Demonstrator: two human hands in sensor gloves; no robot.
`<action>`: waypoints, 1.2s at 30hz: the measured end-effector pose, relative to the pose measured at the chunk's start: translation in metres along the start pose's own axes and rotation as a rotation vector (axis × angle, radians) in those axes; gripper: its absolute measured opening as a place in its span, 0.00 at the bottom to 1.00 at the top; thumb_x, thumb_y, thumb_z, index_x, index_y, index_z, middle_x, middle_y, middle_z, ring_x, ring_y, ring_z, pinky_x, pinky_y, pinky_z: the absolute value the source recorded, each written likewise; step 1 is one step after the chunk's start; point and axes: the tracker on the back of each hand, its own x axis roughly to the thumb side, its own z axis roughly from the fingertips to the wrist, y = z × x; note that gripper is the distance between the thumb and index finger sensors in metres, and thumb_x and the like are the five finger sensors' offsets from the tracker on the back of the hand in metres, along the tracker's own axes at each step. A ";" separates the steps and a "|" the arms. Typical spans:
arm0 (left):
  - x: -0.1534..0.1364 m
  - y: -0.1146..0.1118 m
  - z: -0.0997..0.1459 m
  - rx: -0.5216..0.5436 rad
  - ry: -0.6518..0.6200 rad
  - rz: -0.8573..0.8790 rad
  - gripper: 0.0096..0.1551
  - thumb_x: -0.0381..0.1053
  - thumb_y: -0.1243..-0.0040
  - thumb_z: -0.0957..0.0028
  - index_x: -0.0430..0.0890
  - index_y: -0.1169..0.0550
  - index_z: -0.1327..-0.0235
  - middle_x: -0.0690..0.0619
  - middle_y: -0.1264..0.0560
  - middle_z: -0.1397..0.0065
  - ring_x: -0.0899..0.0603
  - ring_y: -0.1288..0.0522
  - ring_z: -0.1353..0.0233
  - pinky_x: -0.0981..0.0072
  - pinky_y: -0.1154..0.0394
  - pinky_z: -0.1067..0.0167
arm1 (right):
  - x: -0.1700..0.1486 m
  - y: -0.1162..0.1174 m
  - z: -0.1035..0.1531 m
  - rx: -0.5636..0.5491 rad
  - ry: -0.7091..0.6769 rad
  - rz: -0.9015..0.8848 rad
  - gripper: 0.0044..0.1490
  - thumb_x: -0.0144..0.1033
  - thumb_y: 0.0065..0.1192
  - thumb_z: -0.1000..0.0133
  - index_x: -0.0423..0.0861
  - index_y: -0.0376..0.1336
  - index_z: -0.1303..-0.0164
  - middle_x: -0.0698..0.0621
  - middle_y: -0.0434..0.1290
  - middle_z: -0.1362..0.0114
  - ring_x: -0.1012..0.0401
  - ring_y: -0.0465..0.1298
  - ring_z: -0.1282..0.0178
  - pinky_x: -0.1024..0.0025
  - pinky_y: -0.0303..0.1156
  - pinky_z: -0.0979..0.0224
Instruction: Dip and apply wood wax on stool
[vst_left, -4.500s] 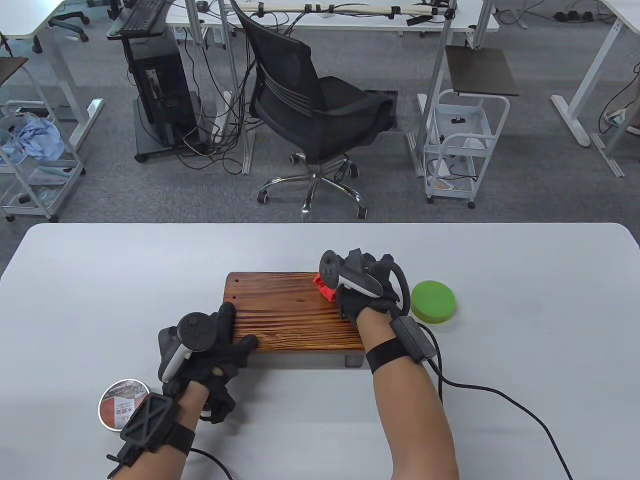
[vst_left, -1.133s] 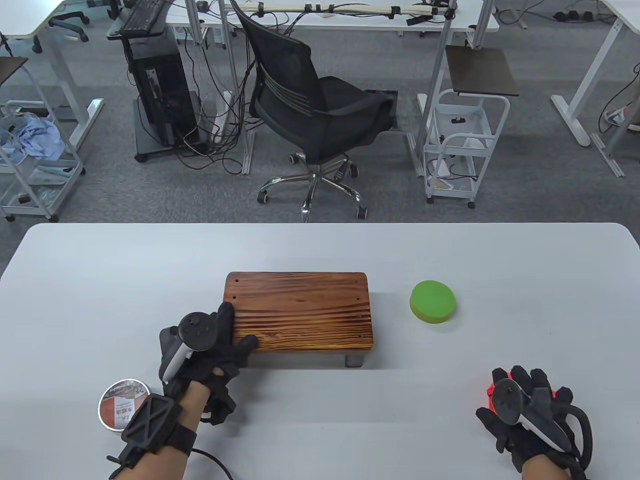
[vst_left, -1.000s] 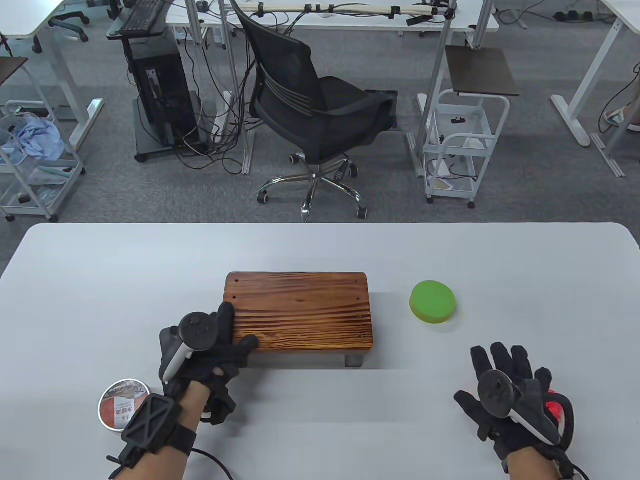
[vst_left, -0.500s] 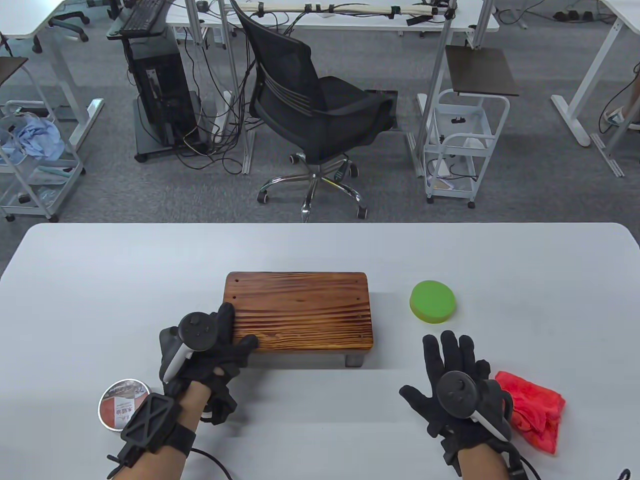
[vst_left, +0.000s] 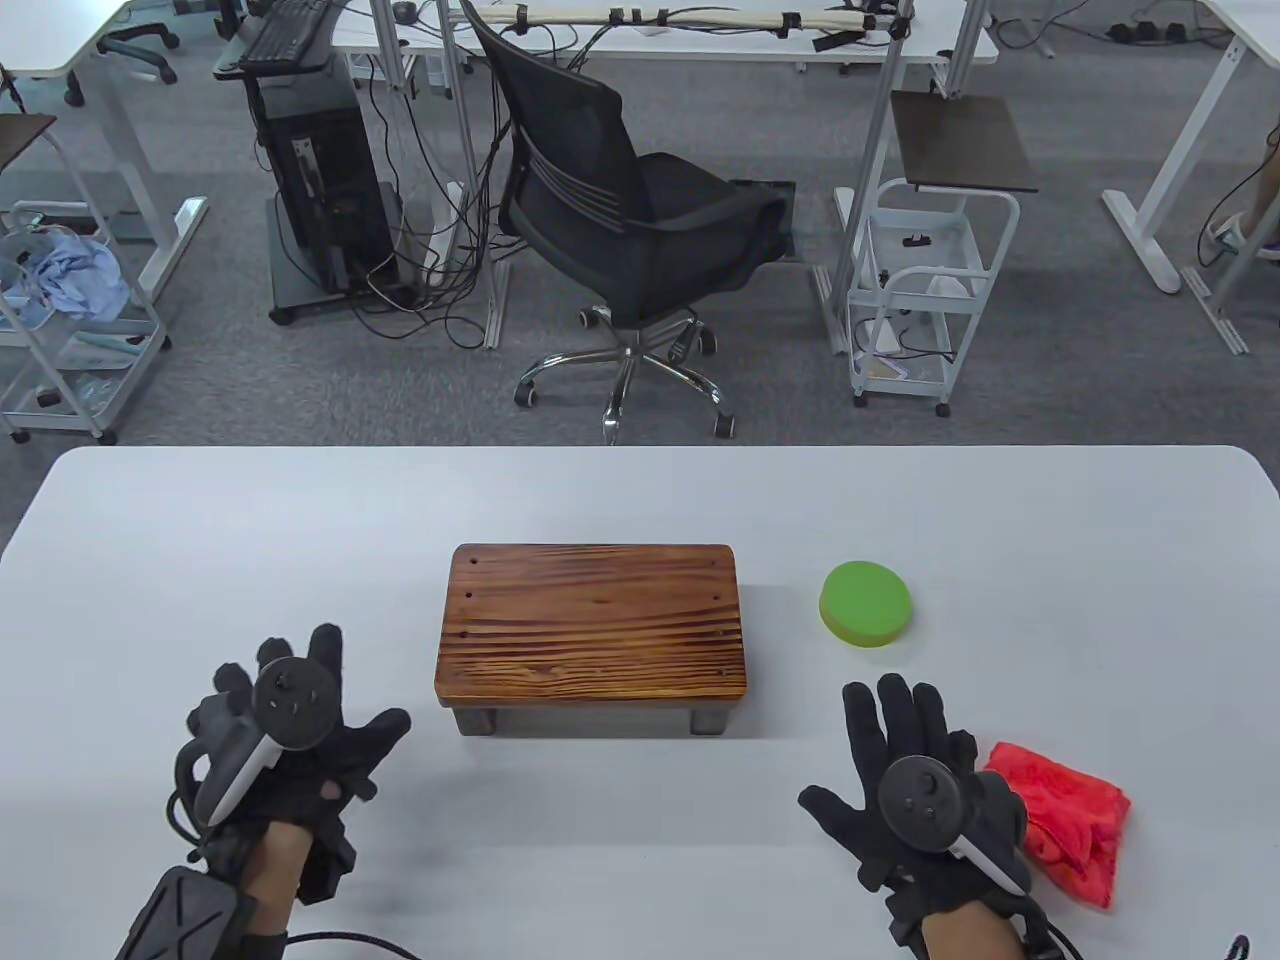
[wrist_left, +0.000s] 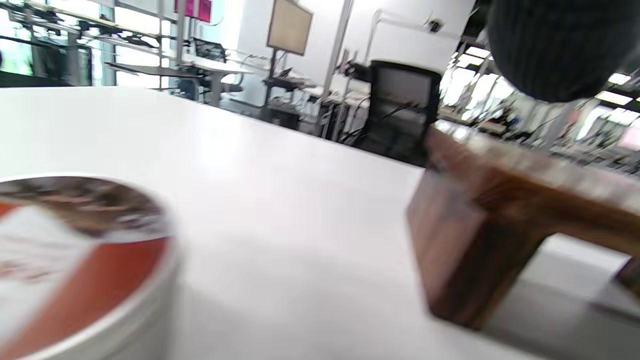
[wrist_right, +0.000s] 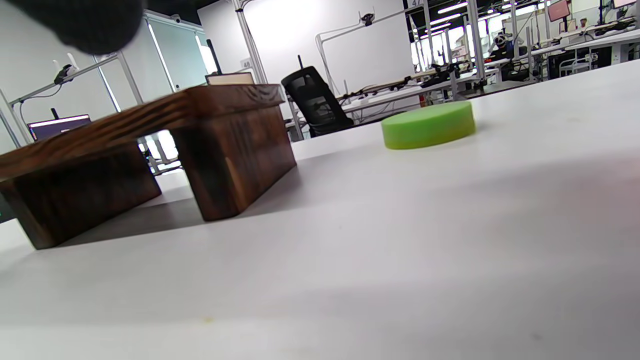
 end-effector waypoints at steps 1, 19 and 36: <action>-0.008 -0.004 0.000 -0.024 0.030 -0.025 0.72 0.79 0.33 0.57 0.55 0.59 0.13 0.29 0.63 0.12 0.13 0.66 0.22 0.09 0.62 0.38 | 0.000 0.000 0.000 0.001 -0.001 -0.004 0.68 0.78 0.54 0.50 0.55 0.27 0.15 0.41 0.29 0.12 0.35 0.35 0.14 0.17 0.43 0.27; -0.067 -0.072 -0.026 -0.392 0.237 -0.073 0.74 0.76 0.27 0.59 0.56 0.64 0.22 0.30 0.68 0.17 0.09 0.57 0.24 0.16 0.41 0.34 | 0.001 0.004 -0.001 0.057 0.004 -0.011 0.68 0.78 0.54 0.49 0.55 0.27 0.15 0.40 0.29 0.12 0.35 0.36 0.13 0.17 0.44 0.27; -0.065 -0.073 -0.032 -0.316 0.226 -0.134 0.75 0.79 0.28 0.66 0.57 0.59 0.20 0.28 0.58 0.16 0.08 0.45 0.30 0.23 0.30 0.45 | 0.001 0.004 -0.001 0.094 0.020 -0.022 0.68 0.77 0.54 0.49 0.55 0.28 0.15 0.40 0.31 0.12 0.35 0.38 0.13 0.17 0.45 0.27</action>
